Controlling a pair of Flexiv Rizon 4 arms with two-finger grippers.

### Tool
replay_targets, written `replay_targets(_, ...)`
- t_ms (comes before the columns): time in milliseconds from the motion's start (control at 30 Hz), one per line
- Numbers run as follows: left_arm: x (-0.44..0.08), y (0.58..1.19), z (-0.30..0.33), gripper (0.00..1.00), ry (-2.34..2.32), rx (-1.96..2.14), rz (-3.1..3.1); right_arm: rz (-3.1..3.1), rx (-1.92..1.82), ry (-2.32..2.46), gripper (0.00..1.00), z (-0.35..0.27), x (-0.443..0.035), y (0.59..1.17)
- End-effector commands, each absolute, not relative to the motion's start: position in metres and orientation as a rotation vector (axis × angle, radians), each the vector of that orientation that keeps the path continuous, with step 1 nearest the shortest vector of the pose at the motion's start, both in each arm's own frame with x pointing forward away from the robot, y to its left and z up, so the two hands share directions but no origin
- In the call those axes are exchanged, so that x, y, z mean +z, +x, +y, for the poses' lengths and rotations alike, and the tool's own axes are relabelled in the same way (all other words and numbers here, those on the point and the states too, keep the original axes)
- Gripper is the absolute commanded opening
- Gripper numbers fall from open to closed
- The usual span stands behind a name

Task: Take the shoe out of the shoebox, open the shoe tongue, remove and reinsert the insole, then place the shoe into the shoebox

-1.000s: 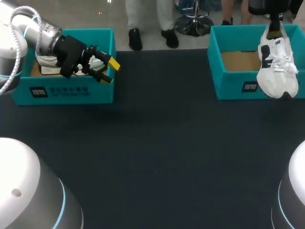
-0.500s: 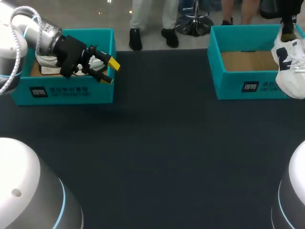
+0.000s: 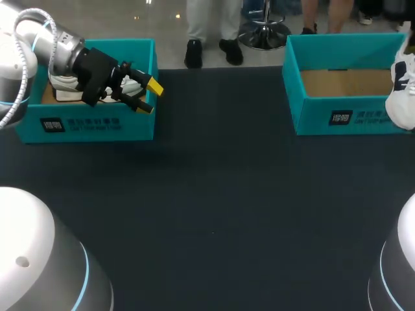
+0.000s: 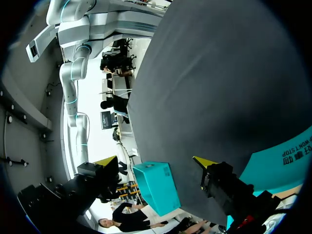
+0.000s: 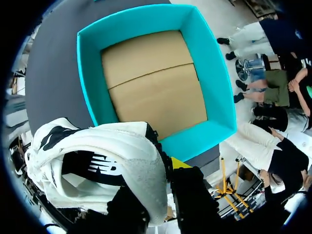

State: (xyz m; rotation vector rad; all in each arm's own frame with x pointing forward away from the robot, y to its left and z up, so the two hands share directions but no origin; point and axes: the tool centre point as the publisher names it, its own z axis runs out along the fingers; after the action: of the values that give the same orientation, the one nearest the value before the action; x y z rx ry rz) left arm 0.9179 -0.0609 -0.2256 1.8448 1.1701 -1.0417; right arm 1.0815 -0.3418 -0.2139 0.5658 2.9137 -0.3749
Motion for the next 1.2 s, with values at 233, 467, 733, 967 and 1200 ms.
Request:
replay_targets(233,-0.226,0.918,-0.060,1.00,1.847,-1.040,1.170,2.866,-0.333,1.109,0.00,-0.354,-0.204,1.096)
replay_targets(467,-0.226,0.918,-0.060,1.00,1.847,-1.040,1.170,2.753,-0.234,1.365,0.00,-0.354,-0.202,1.093)
replay_targets(733,-0.226,0.918,-0.060,1.00,1.847,-1.040,1.170,2.578,-0.271,1.607,0.00,-0.356,-0.204,1.087)
replay_targets(967,-0.226,0.918,-0.060,1.00,1.847,-1.040,1.170,2.428,-0.288,1.775,0.00,-0.357,-0.202,1.080)
replay_targets(1200,-0.226,0.918,-0.060,1.00,1.847,-1.040,1.170,2.261,-0.277,1.942,0.00,-0.355,-0.201,1.075)
